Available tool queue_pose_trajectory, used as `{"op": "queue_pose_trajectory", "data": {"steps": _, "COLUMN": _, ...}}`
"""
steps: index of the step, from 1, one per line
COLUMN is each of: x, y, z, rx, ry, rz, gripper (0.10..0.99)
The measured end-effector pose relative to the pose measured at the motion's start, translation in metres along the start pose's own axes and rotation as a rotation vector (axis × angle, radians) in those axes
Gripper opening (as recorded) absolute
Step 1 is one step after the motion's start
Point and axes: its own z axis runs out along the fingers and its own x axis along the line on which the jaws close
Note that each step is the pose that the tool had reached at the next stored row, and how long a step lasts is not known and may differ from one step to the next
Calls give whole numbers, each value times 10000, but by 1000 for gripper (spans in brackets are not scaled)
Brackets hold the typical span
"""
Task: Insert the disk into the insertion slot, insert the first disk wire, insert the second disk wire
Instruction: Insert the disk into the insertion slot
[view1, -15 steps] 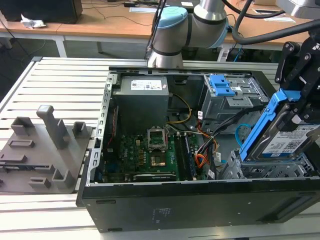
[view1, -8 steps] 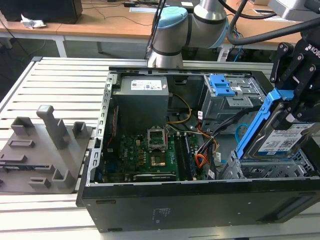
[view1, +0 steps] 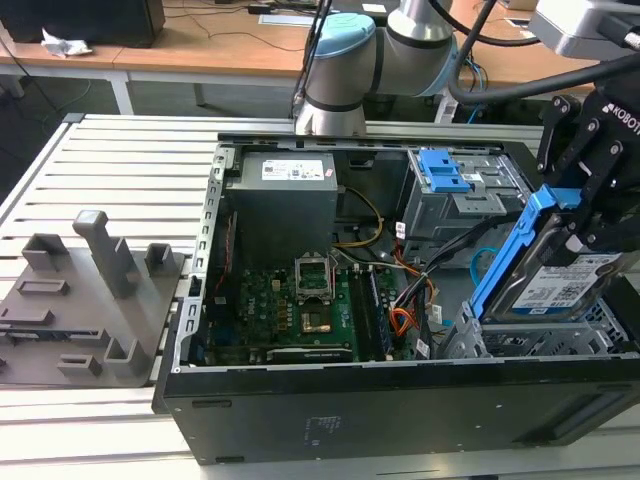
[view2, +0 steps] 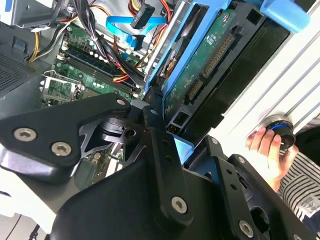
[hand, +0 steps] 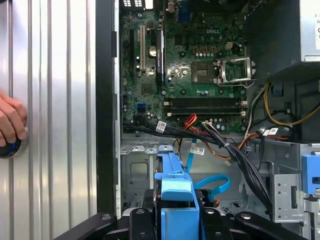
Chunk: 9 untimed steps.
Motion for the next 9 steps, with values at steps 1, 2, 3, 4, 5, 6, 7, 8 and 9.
{"op": "queue_pose_trajectory", "data": {"steps": 1, "x": 0, "y": 0, "z": 12, "rx": 0, "ry": 0, "rz": 0, "gripper": 365}}
{"op": "queue_pose_trajectory", "data": {"steps": 2, "x": 0, "y": -1, "z": 33, "rx": 0, "ry": 1, "rz": 1, "gripper": 365}}
{"op": "queue_pose_trajectory", "data": {"steps": 3, "x": 0, "y": -2, "z": 49, "rx": 0, "ry": 1, "rz": 1, "gripper": 365}}
{"op": "queue_pose_trajectory", "data": {"steps": 4, "x": 0, "y": -2, "z": 61, "rx": 0, "ry": 1, "rz": 1, "gripper": 365}}
{"op": "queue_pose_trajectory", "data": {"steps": 5, "x": 0, "y": -3, "z": 82, "rx": 0, "ry": 2, "rz": 1, "gripper": 365}}
{"op": "queue_pose_trajectory", "data": {"steps": 6, "x": -1, "y": -4, "z": 108, "rx": 0, "ry": 1, "rz": 1, "gripper": 365}}
{"op": "queue_pose_trajectory", "data": {"steps": 7, "x": -1, "y": -5, "z": 124, "rx": 0, "ry": 1, "rz": 0, "gripper": 365}}
{"op": "queue_pose_trajectory", "data": {"steps": 8, "x": -1, "y": -5, "z": 136, "rx": 0, "ry": 1, "rz": 0, "gripper": 365}}
{"op": "queue_pose_trajectory", "data": {"steps": 9, "x": -1, "y": -6, "z": 142, "rx": 0, "ry": 1, "rz": 1, "gripper": 365}}
